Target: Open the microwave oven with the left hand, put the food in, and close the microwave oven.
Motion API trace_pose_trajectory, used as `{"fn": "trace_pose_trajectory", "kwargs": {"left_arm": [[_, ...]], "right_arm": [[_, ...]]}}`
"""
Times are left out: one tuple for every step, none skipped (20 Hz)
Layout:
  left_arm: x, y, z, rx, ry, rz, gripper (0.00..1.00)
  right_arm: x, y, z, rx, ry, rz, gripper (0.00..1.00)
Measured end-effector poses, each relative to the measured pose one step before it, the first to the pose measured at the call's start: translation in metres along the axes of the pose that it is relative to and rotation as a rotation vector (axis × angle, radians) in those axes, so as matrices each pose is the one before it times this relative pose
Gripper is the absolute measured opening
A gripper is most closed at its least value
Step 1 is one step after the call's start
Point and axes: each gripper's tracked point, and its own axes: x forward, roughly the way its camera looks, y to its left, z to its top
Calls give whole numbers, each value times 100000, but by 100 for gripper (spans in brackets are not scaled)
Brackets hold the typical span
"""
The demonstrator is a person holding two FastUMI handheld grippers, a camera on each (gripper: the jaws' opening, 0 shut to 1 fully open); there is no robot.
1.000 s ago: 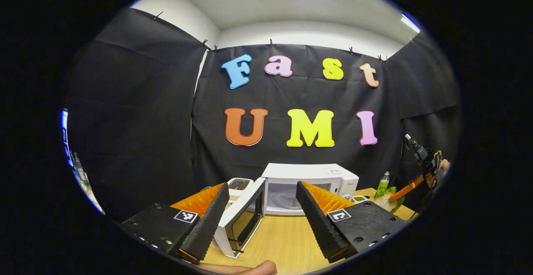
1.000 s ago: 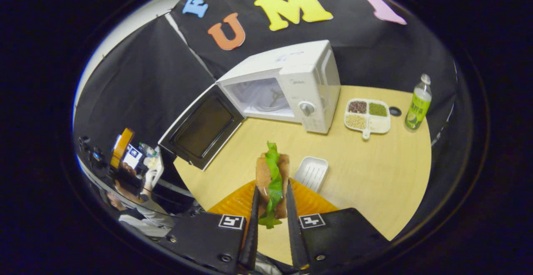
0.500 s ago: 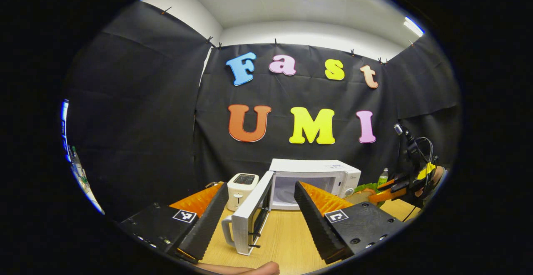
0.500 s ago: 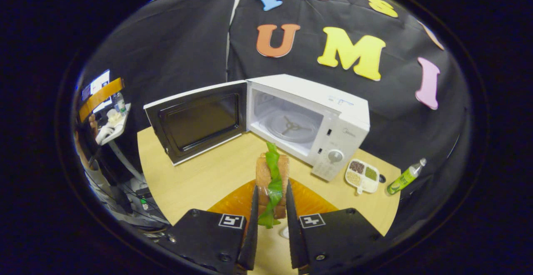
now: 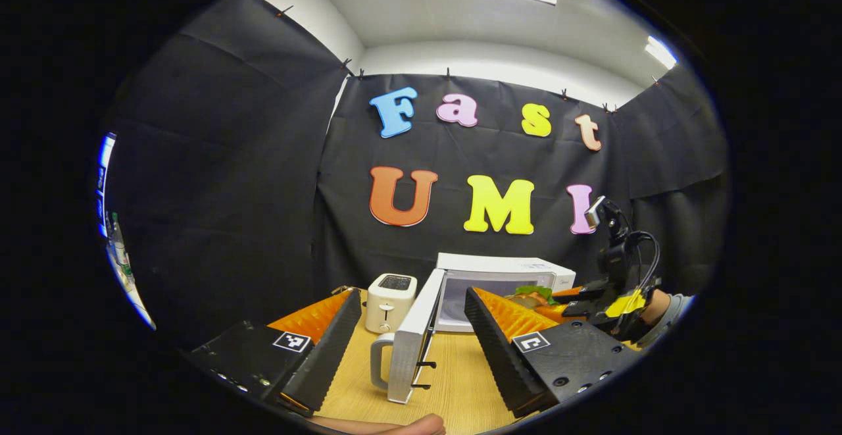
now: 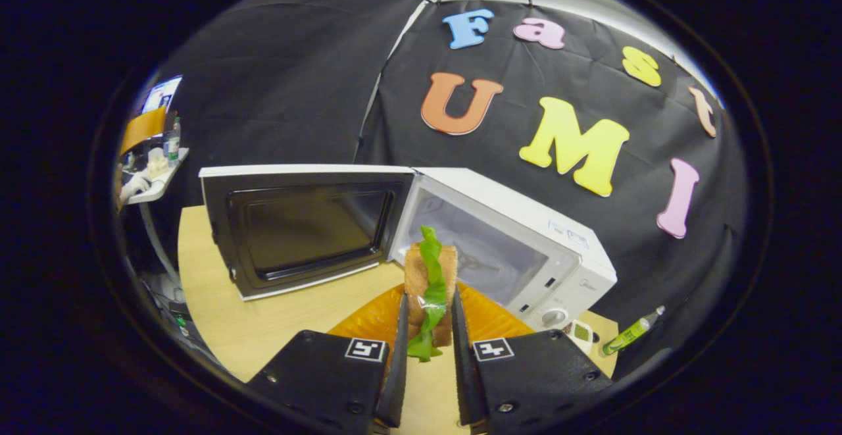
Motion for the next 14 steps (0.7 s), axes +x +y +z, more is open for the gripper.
{"fn": "trace_pose_trajectory", "kwargs": {"left_arm": [[-118,155,-91,-280,220,-944,95],[-128,123,-166,269,333,-379,95],[-135,445,9,809,-25,446,95],[-272,384,81,1019,-702,753,95],[-104,161,197,695,-1432,367,95],[-126,-145,330,-279,-1900,-834,95],[-29,-461,139,-510,-1362,-1866,95],[135,-625,-238,-658,23,-1982,95],[177,-409,-392,-247,492,-1798,95],[169,-266,-327,692,1018,-808,95],[217,-41,-46,1042,392,79,95],[243,-39,34,283,77,405,95],[312,-360,-249,-1249,772,-503,95],[184,-753,-549,-1907,1721,-2033,95]], "right_arm": [[1145,88,522,103,-2202,-1883,35],[1168,-20,158,979,-1519,-2184,35],[1178,-25,121,1875,-961,-2196,35],[1240,8,-75,2990,-611,-2233,35],[1186,17,-49,3482,-691,-1936,35],[1161,-78,-98,3926,-867,-1482,28],[1230,-97,-233,4030,-569,-1237,35],[1221,-93,-373,3914,-645,-1053,35],[1152,-131,-94,3900,-1019,-1277,35],[1074,-166,-205,4359,-1534,-1511,35],[1038,-240,-156,5130,-1297,-1773,27],[891,-480,-463,6881,-761,-3008,35],[982,-563,-260,7971,-947,-3604,35],[1064,-500,-110,9027,-669,-3105,35]]}}
